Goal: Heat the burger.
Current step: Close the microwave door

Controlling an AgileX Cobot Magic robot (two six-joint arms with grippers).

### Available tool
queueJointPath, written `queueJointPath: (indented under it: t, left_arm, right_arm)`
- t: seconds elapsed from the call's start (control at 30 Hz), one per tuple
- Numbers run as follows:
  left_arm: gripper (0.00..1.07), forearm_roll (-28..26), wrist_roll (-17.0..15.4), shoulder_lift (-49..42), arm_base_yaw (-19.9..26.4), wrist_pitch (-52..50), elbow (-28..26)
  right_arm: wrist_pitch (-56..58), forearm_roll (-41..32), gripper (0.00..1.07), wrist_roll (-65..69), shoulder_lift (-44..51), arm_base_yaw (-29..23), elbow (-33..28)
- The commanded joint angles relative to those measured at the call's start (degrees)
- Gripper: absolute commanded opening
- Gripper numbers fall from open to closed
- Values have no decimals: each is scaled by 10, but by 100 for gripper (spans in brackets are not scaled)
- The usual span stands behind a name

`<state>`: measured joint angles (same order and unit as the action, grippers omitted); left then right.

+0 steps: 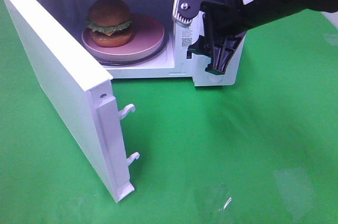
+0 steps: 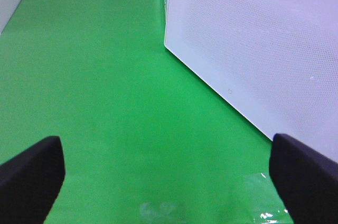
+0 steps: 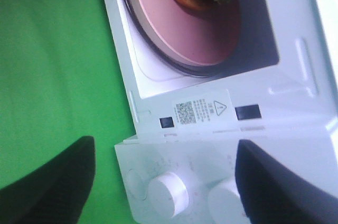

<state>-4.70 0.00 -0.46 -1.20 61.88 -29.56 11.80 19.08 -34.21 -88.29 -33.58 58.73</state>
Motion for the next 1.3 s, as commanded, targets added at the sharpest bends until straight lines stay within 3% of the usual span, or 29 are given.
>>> queueJointPath:
  t: [0.03, 0.17, 0.47, 0.53, 0.63, 0.67, 0.77, 0.83, 1.3]
  left_arm:
    - [100, -3, 0, -7, -3, -9, 1]
    - [100, -3, 0, -7, -3, -9, 1]
    - [100, -3, 0, -7, -3, -9, 1]
    - [100, -3, 0, -7, -3, -9, 1]
    - [100, -3, 0, -7, -3, -9, 1]
    - [100, -3, 0, -7, -3, -9, 1]
    - [100, -3, 0, -7, -3, -9, 1]
    - [100, -3, 0, -7, -3, -9, 1]
    - [100, -3, 0, -7, -3, -9, 1]
  right_arm:
    - [13, 2, 72, 56, 37, 2, -19]
    - [64, 1, 72, 175, 103, 2, -53]
    - [161, -9, 72, 311, 154, 17, -64]
    - [208, -53, 72, 330, 172, 72, -64]
    - [237, -80, 72, 330, 183, 109, -64]
    - [262, -103, 72, 330, 193, 146, -64]
    - [275, -114, 72, 330, 199, 167, -64]
    - [311, -135, 77, 348, 233, 210, -64]
    - [417, -134, 77, 366, 324, 211, -64]
